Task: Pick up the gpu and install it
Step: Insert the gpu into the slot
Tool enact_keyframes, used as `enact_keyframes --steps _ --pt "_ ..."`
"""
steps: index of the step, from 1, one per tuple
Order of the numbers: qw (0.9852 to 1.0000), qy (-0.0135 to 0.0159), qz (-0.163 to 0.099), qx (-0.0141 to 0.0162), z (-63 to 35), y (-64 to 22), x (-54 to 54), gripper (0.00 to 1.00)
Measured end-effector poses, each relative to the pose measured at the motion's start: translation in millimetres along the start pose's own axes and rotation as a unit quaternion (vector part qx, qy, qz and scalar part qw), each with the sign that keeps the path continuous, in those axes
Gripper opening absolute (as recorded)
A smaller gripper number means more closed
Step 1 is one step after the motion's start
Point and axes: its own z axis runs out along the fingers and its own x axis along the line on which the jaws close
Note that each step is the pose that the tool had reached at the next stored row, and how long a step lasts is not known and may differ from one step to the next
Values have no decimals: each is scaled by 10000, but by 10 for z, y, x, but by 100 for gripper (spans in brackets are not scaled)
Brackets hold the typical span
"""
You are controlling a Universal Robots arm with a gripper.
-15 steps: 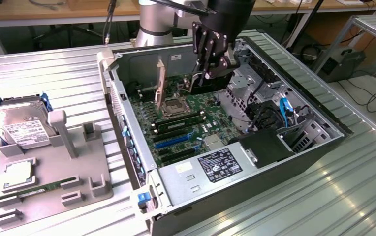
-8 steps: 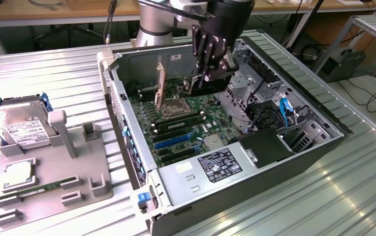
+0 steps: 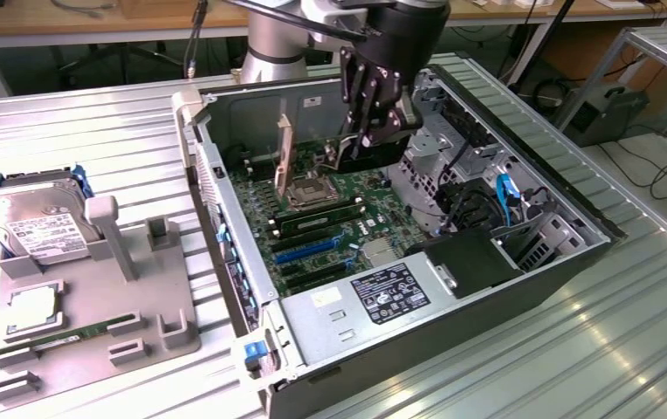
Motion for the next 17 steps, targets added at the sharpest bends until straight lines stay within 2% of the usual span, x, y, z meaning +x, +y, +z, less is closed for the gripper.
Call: enact_keyframes --steps 17 --pt "10000 0 0 0 65 -2 12 26"
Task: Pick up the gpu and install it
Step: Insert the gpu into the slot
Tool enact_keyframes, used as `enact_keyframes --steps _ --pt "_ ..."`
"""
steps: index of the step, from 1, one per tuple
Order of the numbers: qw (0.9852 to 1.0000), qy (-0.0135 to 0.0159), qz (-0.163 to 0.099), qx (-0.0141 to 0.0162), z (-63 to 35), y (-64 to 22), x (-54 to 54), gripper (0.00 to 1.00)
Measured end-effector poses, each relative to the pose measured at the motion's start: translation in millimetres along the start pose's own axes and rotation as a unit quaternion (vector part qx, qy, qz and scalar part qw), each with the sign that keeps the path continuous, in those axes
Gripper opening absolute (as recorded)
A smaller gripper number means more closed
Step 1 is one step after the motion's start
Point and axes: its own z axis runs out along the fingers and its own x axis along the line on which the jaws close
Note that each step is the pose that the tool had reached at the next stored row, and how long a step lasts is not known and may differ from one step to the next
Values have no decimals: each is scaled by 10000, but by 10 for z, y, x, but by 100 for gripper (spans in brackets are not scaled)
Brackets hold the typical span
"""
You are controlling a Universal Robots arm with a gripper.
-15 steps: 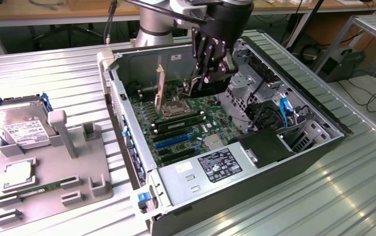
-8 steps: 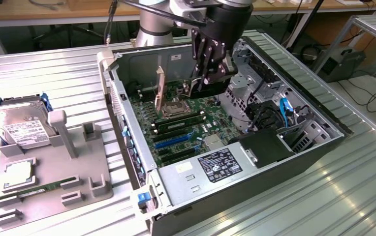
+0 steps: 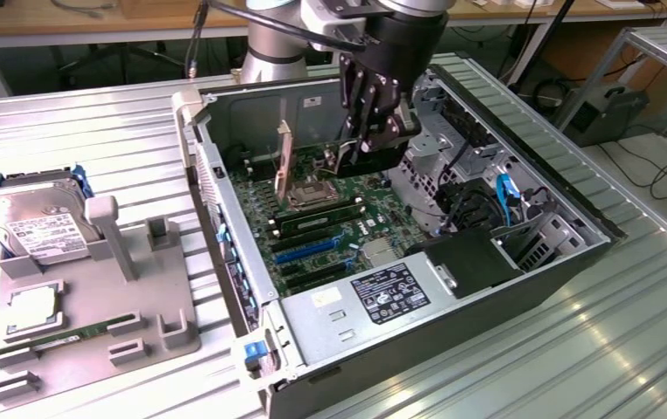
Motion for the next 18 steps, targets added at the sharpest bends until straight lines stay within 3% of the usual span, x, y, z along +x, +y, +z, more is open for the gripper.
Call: enact_keyframes --steps 18 --pt "10000 0 0 0 60 -1 15 26"
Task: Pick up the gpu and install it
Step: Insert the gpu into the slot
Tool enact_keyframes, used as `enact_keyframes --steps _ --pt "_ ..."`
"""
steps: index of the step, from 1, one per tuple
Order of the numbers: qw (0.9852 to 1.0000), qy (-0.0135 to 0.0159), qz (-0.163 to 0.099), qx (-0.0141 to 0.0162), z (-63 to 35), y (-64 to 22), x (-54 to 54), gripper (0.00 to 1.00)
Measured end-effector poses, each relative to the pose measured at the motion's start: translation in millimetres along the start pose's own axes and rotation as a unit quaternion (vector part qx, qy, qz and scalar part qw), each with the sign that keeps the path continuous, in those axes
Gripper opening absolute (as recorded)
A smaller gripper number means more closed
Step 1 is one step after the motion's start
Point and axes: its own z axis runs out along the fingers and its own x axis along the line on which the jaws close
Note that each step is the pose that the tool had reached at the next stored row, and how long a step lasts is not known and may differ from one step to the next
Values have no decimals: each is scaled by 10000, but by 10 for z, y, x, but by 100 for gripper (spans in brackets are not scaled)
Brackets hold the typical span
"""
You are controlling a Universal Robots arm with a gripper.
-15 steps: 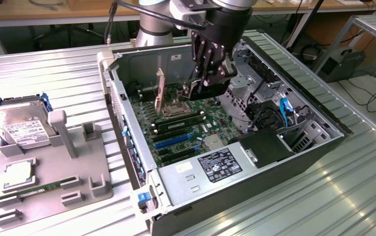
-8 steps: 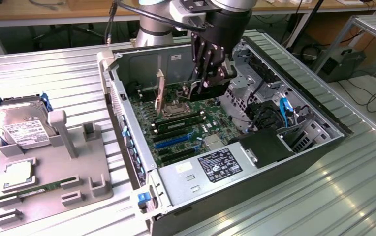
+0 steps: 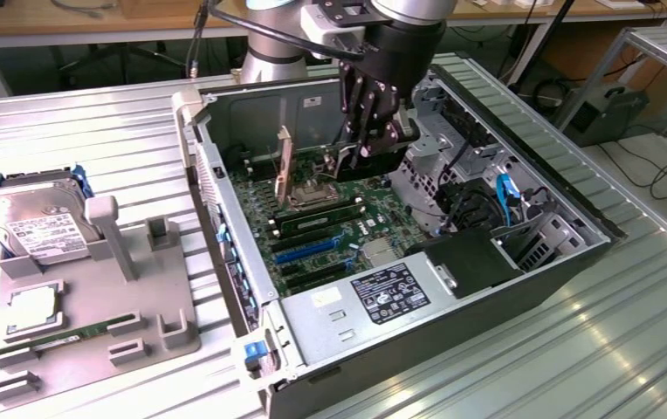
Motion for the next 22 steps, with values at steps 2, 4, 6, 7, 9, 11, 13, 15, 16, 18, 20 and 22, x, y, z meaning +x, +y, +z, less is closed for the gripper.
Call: enact_keyframes --steps 2,4,6,7,9,11,13,15,16,18,20,22 --pt "10000 0 0 0 5 0 2 26" --pt "10000 0 0 0 10 0 4 26" --pt "10000 0 0 0 14 0 6 26" --pt "10000 0 0 0 19 0 8 26" --pt "10000 0 0 0 22 0 10 26" --pt "10000 0 0 0 26 -1 12 26" --pt "10000 0 0 0 29 -1 14 26" --pt "10000 0 0 0 32 -1 16 26" --pt "10000 0 0 0 36 -1 19 26" --pt "10000 0 0 0 41 -1 21 26" --pt "10000 0 0 0 44 -1 23 26" --pt "10000 0 0 0 47 -1 25 26"
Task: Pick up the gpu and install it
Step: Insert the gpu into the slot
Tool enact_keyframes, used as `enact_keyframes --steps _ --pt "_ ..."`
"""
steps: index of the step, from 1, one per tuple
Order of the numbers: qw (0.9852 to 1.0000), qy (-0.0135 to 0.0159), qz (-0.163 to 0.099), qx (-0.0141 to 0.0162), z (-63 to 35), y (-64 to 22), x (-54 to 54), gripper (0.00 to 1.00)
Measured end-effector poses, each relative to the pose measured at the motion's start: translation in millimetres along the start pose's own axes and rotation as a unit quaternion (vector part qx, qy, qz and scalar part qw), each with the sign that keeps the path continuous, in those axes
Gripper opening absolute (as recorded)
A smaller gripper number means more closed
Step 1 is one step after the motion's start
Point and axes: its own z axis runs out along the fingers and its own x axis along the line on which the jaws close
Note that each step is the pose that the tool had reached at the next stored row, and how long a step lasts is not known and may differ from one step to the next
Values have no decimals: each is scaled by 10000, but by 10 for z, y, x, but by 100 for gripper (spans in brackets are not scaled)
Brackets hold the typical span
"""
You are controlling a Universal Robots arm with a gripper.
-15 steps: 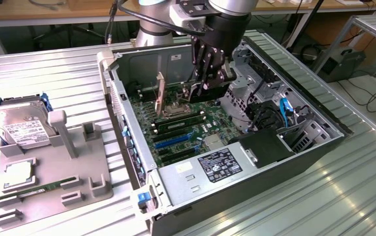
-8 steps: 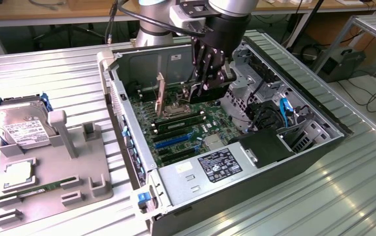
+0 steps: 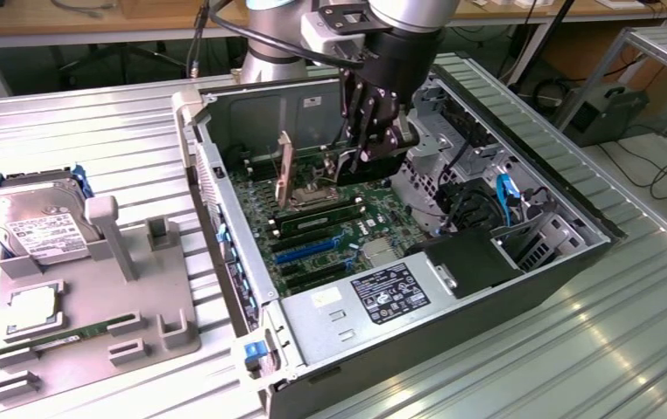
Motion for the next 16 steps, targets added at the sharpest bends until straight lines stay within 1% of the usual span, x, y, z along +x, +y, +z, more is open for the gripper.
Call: enact_keyframes --steps 13,16 --pt "10000 0 0 0 26 -1 12 26" --pt "10000 0 0 0 50 -1 27 26"
